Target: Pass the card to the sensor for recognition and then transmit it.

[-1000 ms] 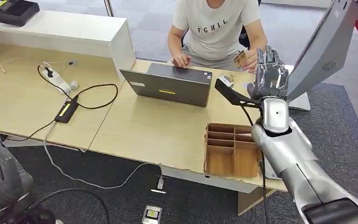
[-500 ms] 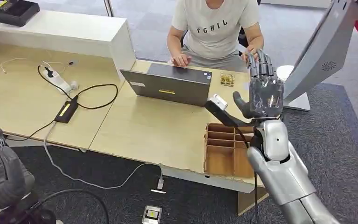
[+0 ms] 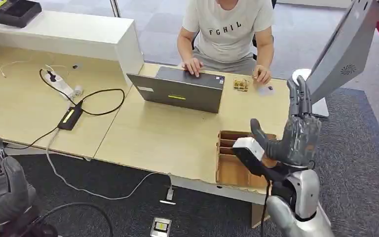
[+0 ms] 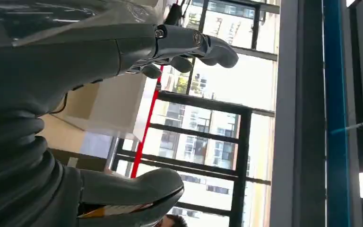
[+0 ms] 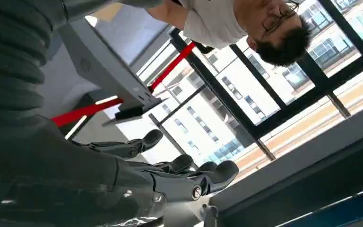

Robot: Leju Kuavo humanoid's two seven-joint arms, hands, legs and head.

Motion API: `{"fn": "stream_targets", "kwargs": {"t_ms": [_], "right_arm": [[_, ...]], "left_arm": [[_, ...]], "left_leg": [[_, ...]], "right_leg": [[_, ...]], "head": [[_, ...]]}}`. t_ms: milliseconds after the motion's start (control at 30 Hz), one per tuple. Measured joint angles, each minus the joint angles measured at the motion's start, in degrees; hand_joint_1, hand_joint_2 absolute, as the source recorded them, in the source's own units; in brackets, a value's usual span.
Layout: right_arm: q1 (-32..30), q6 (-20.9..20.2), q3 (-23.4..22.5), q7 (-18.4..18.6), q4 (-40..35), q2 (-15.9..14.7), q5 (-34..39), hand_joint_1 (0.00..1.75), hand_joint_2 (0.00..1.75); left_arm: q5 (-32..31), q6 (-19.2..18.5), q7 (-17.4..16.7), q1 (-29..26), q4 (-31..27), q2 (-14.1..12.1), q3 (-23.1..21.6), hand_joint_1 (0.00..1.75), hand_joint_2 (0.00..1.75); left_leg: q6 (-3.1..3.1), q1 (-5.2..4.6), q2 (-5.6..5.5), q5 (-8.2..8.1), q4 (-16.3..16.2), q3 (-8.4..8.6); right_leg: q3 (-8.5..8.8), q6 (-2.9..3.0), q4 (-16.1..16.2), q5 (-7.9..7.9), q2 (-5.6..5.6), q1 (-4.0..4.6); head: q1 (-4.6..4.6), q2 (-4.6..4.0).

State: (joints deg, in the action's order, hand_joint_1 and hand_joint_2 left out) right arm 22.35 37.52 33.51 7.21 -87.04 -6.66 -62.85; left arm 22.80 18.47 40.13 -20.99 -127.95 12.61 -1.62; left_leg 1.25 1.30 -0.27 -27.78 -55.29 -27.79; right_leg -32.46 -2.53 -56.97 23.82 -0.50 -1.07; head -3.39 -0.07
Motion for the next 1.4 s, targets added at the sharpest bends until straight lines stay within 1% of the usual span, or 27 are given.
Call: {"fn": "stream_targets", "kwargs": {"t_ms": [67, 167, 233, 267, 333, 467, 567, 800, 933, 1200, 1400], "right_arm": [[-4.60, 2.11, -0.85, -2.50, -3.94, -0.66, 3.34, 0.00, 1.75], [-11.65, 2.55, -3.12, -12.57, -9.49, -0.46, 13.85, 0.00, 1.75], [-14.89, 2.59, -4.53, -18.37, -11.71, -0.02, 20.61, 0.00, 1.75], [-16.12, 2.61, -5.05, -20.51, -12.65, 0.19, 22.54, 0.00, 1.75], [-17.91, 2.59, -5.82, -22.47, -14.07, 0.63, 23.84, 0.00, 1.75], [-19.97, 2.59, -7.23, -24.11, -16.58, 1.37, 26.30, 0.00, 1.75], [-21.10, 2.59, -7.83, -24.22, -17.76, 1.61, 27.50, 0.00, 1.75], [-21.77, 2.54, -7.89, -24.63, -18.55, 2.09, 29.06, 0.00, 1.75], [-21.58, 2.52, -7.74, -24.59, -18.53, 2.25, 30.35, 0.00, 1.75], [-20.20, 2.50, -7.13, -24.61, -18.40, 2.33, 31.79, 0.00, 1.75], [-19.99, 2.50, -6.87, -24.33, -17.87, 2.58, 31.48, 0.00, 1.75]], "left_arm": [[-0.26, 0.90, 0.00, -0.07, -0.31, -0.09, 0.00, 0.00, 1.75], [-0.63, 2.41, 0.00, -0.22, -0.79, -0.37, 0.00, 0.00, 1.75], [-1.34, 3.35, 0.00, -0.35, -1.29, -0.55, -0.02, 0.00, 1.75], [-1.77, 3.94, 0.00, -0.35, -1.55, -0.63, -0.07, 0.00, 1.75], [-2.87, 5.36, 0.00, -0.37, -2.23, -0.85, -0.22, 0.00, 1.75], [-4.83, 8.02, 0.00, -0.45, -3.60, -1.24, -0.76, 0.00, 1.75], [-5.36, 8.68, 0.00, -0.64, -4.37, -1.51, -1.33, 0.00, 1.75], [-6.17, 6.82, 0.00, -1.28, -5.75, -1.42, -1.31, 0.00, 1.75], [-6.95, 6.08, 0.00, -2.04, -6.78, -0.81, -1.29, 0.00, 1.75], [-8.29, 6.19, 0.00, -3.10, -8.17, 0.13, -1.25, 0.00, 1.75], [-7.89, 6.30, 0.00, -3.56, -8.41, 0.37, -1.27, 0.00, 1.75]], "left_leg": [[0.01, 0.00, 0.04, -0.04, 0.01, 0.01], [0.01, 0.00, 0.01, -0.05, 0.02, -0.05], [0.01, 0.00, 0.04, -0.05, 0.03, -0.06], [0.01, 0.00, 0.06, -0.05, 0.04, -0.06], [0.04, 0.00, 0.06, -0.02, 0.04, -0.04], [0.04, 0.00, 0.05, 0.01, 0.04, -0.02], [0.04, 0.00, 0.06, 0.01, 0.03, -0.02], [0.03, 0.00, 0.05, 0.00, 0.04, -0.05], [0.03, 0.00, 0.05, 0.00, 0.04, -0.06], [0.03, 0.00, 0.05, 0.01, 0.04, -0.07], [0.03, 0.00, 0.04, 0.01, 0.04, -0.06]], "right_leg": [[-0.01, 0.00, 0.02, 0.00, -0.01, 0.00], [0.00, 0.02, 0.03, 0.03, 0.00, 0.00], [0.00, 0.04, 0.03, 0.03, -0.01, 0.00], [0.00, 0.04, 0.03, 0.02, -0.01, 0.00], [0.00, 0.04, 0.03, 0.02, -0.02, 0.00], [0.02, 0.05, 0.03, 0.01, -0.01, 0.00], [0.03, 0.06, 0.02, -0.01, -0.02, 0.00], [0.04, 0.06, 0.02, 0.00, -0.02, 0.00], [0.03, 0.05, 0.02, 0.00, -0.01, -0.01], [0.04, 0.05, 0.02, 0.00, -0.01, -0.01], [0.03, 0.05, 0.02, 0.00, -0.01, 0.00]], "head": [[0.00, 0.00], [0.00, 0.00], [0.00, 0.00], [0.02, 0.00], [0.02, 0.00], [0.02, 0.00], [0.02, 0.00], [0.00, 0.00], [0.02, 0.00], [0.00, 0.00], [0.00, 0.00]]}}
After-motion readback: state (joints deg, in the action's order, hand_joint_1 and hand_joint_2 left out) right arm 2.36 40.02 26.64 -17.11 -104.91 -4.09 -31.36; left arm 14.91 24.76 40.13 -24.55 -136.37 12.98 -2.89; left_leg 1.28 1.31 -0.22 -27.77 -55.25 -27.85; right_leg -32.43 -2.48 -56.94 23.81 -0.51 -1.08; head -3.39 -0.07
